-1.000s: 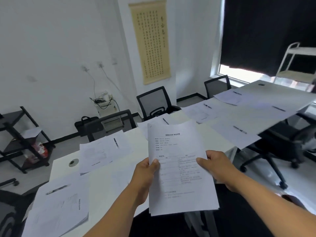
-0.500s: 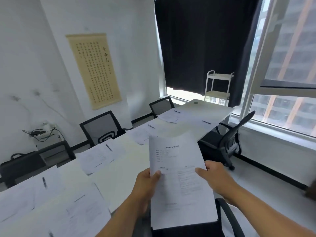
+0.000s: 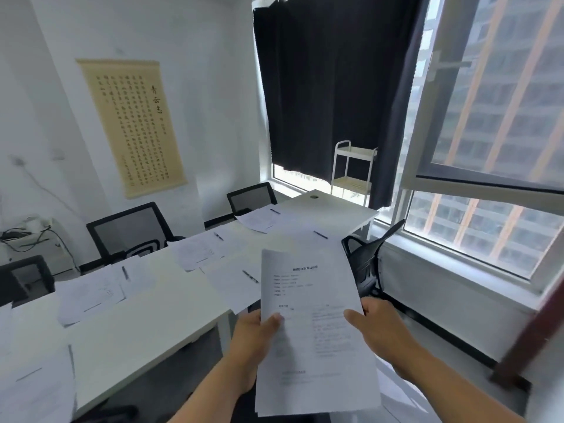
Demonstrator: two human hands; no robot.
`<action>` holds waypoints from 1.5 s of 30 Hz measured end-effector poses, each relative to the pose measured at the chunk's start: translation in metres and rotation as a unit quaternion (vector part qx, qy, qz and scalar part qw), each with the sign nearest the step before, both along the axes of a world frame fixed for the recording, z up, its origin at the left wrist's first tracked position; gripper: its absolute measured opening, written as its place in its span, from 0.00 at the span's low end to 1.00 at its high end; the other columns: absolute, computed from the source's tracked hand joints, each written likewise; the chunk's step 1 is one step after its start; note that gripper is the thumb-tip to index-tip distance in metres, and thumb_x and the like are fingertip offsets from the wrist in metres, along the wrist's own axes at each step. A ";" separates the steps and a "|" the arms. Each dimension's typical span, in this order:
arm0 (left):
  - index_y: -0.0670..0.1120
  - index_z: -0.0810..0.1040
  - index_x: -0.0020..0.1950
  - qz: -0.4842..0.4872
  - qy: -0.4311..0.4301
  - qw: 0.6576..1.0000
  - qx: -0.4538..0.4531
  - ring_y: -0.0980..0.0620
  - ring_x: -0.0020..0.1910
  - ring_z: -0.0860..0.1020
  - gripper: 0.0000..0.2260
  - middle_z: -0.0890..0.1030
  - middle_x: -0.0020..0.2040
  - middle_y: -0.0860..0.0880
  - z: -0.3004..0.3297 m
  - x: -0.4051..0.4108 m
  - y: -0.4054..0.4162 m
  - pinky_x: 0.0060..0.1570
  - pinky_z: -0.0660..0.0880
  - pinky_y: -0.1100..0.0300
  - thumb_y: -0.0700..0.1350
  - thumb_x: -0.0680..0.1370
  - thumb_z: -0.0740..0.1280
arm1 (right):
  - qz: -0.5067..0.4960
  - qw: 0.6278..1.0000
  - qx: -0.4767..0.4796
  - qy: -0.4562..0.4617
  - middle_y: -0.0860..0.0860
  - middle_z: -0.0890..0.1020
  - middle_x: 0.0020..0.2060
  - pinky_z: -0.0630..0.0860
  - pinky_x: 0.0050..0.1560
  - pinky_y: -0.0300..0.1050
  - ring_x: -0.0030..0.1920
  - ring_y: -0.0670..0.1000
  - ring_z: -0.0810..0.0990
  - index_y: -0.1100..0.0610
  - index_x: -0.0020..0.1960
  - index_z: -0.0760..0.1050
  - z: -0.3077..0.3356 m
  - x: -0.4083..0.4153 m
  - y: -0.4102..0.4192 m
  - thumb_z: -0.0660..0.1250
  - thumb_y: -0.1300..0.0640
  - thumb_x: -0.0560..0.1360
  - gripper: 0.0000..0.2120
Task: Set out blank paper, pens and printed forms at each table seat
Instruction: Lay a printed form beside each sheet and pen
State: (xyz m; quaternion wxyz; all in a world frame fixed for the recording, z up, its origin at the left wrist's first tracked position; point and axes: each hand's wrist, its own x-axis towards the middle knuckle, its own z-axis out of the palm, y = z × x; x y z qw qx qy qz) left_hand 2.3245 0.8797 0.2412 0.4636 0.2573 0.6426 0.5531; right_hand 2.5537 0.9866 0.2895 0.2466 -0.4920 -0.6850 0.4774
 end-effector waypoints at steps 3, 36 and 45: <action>0.48 0.88 0.61 -0.002 0.008 1.000 -0.001 0.41 0.54 0.89 0.09 0.91 0.55 0.46 -0.004 0.016 0.031 0.60 0.85 0.36 0.46 0.88 0.68 | -0.011 1.000 -0.006 -0.005 0.41 0.71 0.25 0.62 0.34 0.44 0.26 0.45 0.65 0.54 0.36 0.64 -0.008 0.014 0.030 0.68 0.58 0.83 0.20; 0.43 0.87 0.60 0.232 -0.045 0.967 -0.091 0.43 0.53 0.90 0.12 0.91 0.54 0.46 -0.075 0.037 0.289 0.58 0.86 0.42 0.47 0.89 0.66 | 0.196 0.975 -0.052 -0.093 0.44 0.81 0.27 0.72 0.31 0.41 0.30 0.46 0.76 0.56 0.42 0.77 -0.087 -0.042 0.396 0.72 0.59 0.82 0.11; 0.42 0.87 0.61 0.307 -0.069 0.940 -0.132 0.42 0.55 0.89 0.16 0.91 0.53 0.45 -0.089 0.015 0.313 0.65 0.83 0.40 0.47 0.91 0.60 | 0.251 0.957 -0.064 -0.127 0.54 0.87 0.41 0.79 0.41 0.52 0.40 0.56 0.85 0.58 0.50 0.80 -0.113 -0.097 0.444 0.72 0.57 0.82 0.05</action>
